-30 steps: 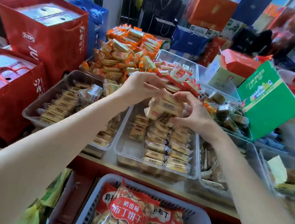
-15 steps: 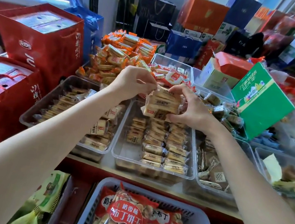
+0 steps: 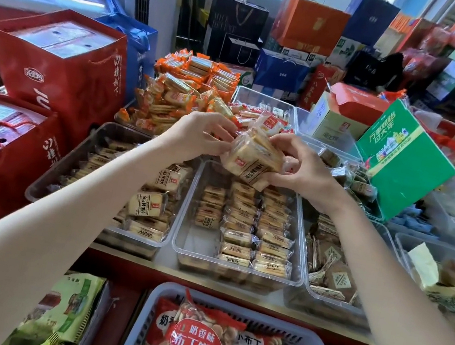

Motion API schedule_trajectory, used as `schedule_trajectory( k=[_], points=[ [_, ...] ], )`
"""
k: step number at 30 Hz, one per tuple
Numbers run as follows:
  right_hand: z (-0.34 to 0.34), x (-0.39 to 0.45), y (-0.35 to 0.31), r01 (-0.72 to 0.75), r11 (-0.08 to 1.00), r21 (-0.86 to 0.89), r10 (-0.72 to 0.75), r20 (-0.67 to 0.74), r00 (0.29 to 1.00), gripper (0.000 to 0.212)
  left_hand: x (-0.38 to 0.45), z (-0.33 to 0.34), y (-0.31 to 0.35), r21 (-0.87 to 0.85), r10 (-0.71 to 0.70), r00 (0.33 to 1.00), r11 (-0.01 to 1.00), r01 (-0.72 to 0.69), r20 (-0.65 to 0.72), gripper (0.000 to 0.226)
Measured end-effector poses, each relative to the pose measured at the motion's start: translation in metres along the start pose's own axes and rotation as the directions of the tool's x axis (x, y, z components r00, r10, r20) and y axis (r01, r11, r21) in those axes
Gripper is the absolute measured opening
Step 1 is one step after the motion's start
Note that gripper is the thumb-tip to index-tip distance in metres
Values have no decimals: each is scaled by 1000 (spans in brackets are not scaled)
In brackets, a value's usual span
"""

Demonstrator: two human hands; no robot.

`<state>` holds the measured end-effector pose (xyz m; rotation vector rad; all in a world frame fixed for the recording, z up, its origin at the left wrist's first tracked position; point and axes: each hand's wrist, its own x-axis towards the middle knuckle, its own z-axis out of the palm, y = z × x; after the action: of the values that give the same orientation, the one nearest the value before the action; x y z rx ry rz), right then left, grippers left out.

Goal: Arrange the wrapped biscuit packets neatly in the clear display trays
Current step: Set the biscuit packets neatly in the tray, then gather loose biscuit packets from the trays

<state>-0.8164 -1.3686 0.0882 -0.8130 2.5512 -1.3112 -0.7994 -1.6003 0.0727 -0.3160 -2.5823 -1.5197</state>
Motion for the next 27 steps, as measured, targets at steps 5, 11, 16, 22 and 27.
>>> schedule_trajectory(
  k=[5, 11, 16, 22, 27],
  points=[
    [0, 1, 3, -41, 994, 104, 36, 44, 998, 56, -1, 5, 2, 180, 144, 983, 976, -122, -114, 13],
    [-4, 7, 10, -87, 971, 224, 74, 64, 995, 55, 9, 1, 2, 235, 162, 978, 963, -129, -129, 13],
    [-6, 11, 16, -106, 960, 259, 98, 42, 994, 47, 13, -6, -2, 153, 119, 991, 982, -108, -62, 15],
    [0, 11, 17, -74, 984, 160, 95, -128, 987, 49, 5, 10, 6, 66, 86, 996, 994, -86, 7, 30],
    [1, 9, 20, -44, 995, 92, 57, -154, 986, 52, 6, 12, 3, 77, 51, 999, 996, -50, -9, 9]
  ],
)
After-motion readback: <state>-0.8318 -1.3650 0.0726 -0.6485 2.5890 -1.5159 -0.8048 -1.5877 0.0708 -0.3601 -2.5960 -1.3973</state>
